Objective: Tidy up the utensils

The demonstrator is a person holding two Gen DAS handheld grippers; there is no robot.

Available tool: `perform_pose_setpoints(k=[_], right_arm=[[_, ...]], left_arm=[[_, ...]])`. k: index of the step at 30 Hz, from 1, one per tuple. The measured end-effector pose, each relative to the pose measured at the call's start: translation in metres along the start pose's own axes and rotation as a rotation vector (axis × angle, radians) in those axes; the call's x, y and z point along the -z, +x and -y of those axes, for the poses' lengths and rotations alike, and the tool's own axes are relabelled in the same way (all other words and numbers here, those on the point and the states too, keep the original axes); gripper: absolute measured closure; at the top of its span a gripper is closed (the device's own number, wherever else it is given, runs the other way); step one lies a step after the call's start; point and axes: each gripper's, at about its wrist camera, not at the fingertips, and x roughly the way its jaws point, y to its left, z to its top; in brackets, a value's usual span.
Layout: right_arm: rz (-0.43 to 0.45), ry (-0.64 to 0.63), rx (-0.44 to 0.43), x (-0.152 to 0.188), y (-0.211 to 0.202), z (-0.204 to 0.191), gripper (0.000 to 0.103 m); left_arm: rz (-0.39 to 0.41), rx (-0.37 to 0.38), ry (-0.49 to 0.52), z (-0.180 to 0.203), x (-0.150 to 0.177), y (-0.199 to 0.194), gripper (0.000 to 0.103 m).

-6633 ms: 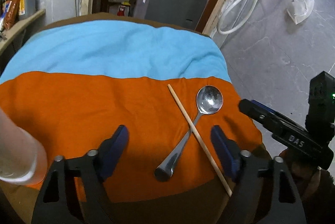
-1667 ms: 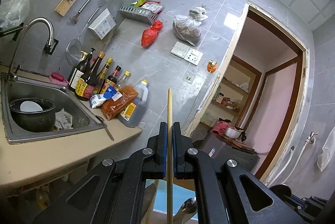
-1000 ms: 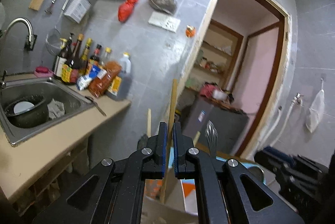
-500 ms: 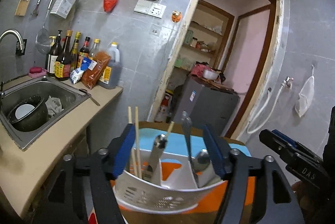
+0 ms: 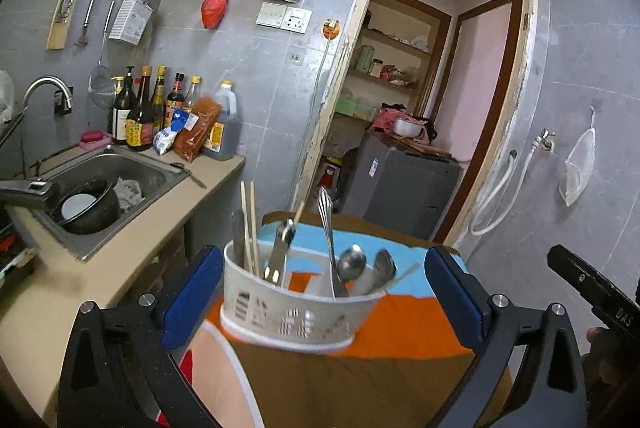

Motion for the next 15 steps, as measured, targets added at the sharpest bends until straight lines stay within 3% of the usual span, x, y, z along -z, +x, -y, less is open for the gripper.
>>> perform_pose_setpoints(k=[15], right_arm=[[-0.001, 0.022, 0.026, 0.049, -0.112, 0.017, 0.0]], left_arm=[[-0.041, -0.047, 0.087, 0.037, 0.056, -0.085, 0.004]])
